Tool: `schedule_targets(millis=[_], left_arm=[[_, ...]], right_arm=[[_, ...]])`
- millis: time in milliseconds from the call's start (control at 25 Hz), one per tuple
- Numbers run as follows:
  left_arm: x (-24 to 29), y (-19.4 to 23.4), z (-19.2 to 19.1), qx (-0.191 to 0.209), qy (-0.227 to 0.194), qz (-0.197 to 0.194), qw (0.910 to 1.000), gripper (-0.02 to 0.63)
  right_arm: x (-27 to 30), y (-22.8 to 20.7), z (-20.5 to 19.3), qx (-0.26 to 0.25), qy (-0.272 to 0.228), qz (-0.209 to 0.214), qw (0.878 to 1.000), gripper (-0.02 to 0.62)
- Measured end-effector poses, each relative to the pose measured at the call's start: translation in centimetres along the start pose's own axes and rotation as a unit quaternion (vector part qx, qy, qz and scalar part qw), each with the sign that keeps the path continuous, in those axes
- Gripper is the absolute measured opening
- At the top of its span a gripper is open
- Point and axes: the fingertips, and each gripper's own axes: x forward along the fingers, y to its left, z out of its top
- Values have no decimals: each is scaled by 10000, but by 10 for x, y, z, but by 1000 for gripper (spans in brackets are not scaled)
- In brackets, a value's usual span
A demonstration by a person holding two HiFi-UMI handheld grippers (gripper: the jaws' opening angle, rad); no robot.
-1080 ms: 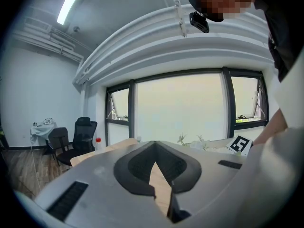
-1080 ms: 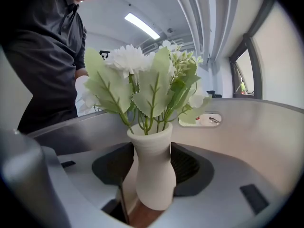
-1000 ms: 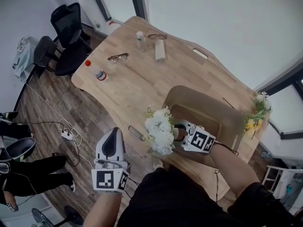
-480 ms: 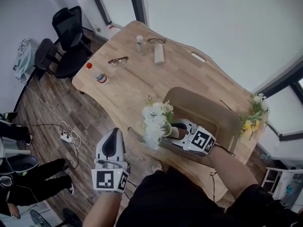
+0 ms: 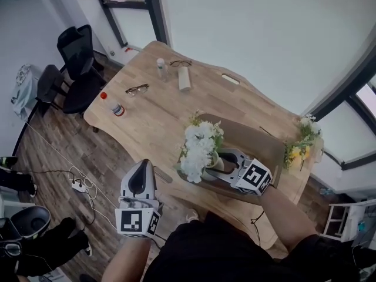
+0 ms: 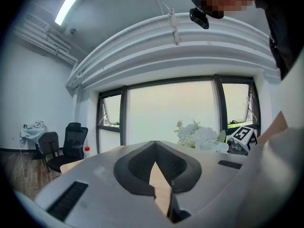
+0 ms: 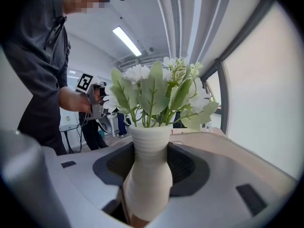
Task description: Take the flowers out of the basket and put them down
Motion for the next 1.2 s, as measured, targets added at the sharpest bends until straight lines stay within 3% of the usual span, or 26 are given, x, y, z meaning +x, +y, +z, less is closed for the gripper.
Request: schedule_targets(millis=[360,640,880,1200], left_arm=[[20,-31,16,-12,-229,-495,9985,0],[43,-67,24,-63,-306,-963,9949,0],[58,-79,26,-119,-376,-1419,9891,0],[81,-142,34,-163,-463,-2045,9776,0]], right_arm=[[-60,-22,33,145,-425,-945,9945,232],[-120,-38,69,332,-879,-1629,9822,233],[-142,-35,87,223,-826,-2037,9753,232],[-222,-32,100,293,-1069,-2724,9558,232]])
